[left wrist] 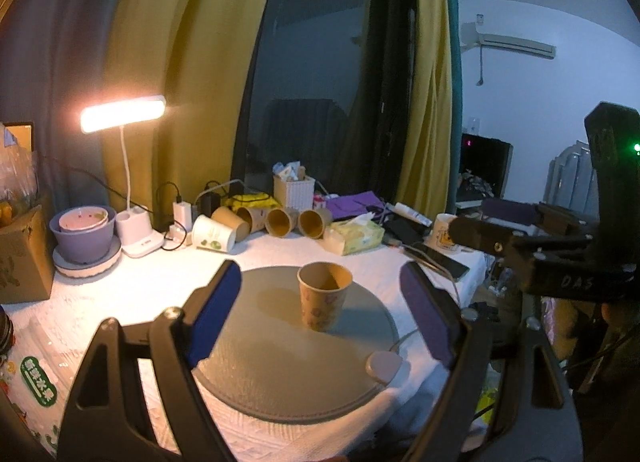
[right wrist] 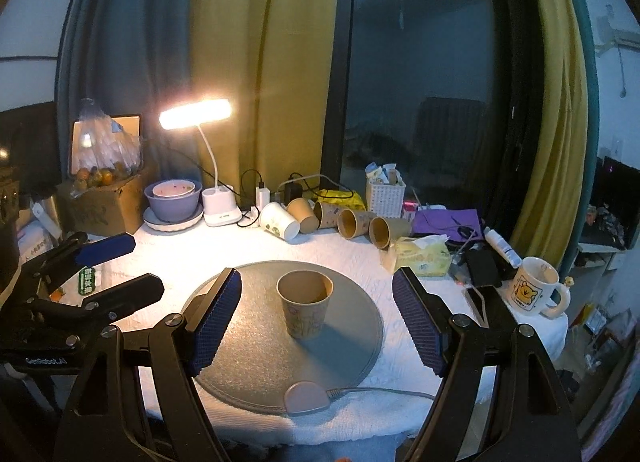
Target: Flip cup upright
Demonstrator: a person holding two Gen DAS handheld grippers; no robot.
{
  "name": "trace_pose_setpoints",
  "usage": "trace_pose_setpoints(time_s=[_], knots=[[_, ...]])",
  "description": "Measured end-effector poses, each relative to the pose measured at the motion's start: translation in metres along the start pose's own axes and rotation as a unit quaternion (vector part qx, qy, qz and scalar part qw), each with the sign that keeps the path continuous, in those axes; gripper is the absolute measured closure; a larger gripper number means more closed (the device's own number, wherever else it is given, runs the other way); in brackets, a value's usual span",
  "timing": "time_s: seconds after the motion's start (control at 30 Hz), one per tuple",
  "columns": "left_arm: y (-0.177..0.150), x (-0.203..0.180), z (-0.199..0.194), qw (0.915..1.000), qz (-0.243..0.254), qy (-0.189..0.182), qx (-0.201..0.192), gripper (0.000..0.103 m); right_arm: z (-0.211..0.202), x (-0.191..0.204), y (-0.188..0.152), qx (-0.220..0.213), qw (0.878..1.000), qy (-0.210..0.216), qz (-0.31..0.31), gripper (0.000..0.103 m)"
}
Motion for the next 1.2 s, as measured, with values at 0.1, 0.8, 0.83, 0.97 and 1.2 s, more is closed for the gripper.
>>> trace_pose_setpoints(time_s=[0.1, 0.8, 0.83, 0.97, 1.2], knots=[[0.004, -0.001, -0.004, 1.0000, -0.001, -0.003, -0.008, 0.013, -0.006, 0.000, 0.004, -0.007, 1.000, -0.002, 0.000, 0.022], [0.029, -0.006, -0.037, 0.9980, 0.019, -0.001, -0.060, 0.012, -0.047, 0.013, 0.029, -0.047, 0.999, -0.005, -0.013, 0.022], [0.029, -0.005, -0.038, 0.9981, 0.018, -0.002, -0.059, 0.012, -0.048, 0.013, 0.029, -0.048, 0.999, -0.005, -0.014, 0.022], [0.029, -0.005, -0.039, 0.9981, 0.018, -0.001, -0.060, 0.012, -0.048, 0.014, 0.029, -0.048, 0.999, -0.005, -0.014, 0.022], [0.029, -0.007, -0.039, 0.9979, 0.018, -0.001, -0.062, 0.012, -0.048, 0.015, 0.028, -0.047, 0.999, -0.004, -0.014, 0.022]])
Point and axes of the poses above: each gripper's, at about its wrist camera, not at the fingertips, and z roughly the way its jaws point, x to its left, y to its top, the point moved 8 cm from there along z, roughly the way its jaws point, and after that the axes turned 7 degrees about -x, right-handed, at the moved point
